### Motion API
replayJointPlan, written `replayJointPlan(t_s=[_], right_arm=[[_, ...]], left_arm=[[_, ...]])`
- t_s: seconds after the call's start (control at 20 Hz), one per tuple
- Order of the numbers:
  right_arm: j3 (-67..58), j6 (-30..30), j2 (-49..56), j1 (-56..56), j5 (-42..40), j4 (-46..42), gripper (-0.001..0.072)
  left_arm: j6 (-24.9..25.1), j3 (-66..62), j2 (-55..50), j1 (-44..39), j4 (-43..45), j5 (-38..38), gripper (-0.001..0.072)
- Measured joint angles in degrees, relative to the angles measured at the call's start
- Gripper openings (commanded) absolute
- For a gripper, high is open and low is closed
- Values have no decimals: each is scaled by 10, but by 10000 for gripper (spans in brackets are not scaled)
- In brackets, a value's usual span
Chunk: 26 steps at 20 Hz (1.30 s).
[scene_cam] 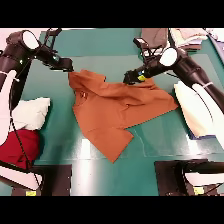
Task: Fold the shirts.
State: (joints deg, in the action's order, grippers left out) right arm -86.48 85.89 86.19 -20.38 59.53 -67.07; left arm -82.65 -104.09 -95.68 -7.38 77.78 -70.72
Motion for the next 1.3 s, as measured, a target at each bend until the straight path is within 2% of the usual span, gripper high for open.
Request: replayJointPlan(t_s=[0.25, 0.4, 0.65, 0.85, 1.15, 1.25, 1.3], right_arm=[[-40, 1, -5, 29, 38, -1, 407], [-3, 1, -54, 50, 64, -1, 407], [84, 0, -147, 82, 79, -1, 407], [122, 0, -192, 89, 70, 0, 407], [134, 0, -208, 90, 60, 0, 407], [135, 0, -210, 90, 60, 1, 406], [135, 0, -210, 90, 60, 1, 406]], left_arm=[[-22, 15, 17, 45, -18, -87, 566], [-38, 117, 80, 44, -26, -82, 566], [-89, 406, 240, 5, -45, -9, 566], [-112, 594, 329, -34, -128, 56, 566], [-159, 718, 358, -134, -203, 177, 563], [-179, 732, 356, -162, -217, 215, 288], [-187, 736, 354, -170, -217, 231, 98]])
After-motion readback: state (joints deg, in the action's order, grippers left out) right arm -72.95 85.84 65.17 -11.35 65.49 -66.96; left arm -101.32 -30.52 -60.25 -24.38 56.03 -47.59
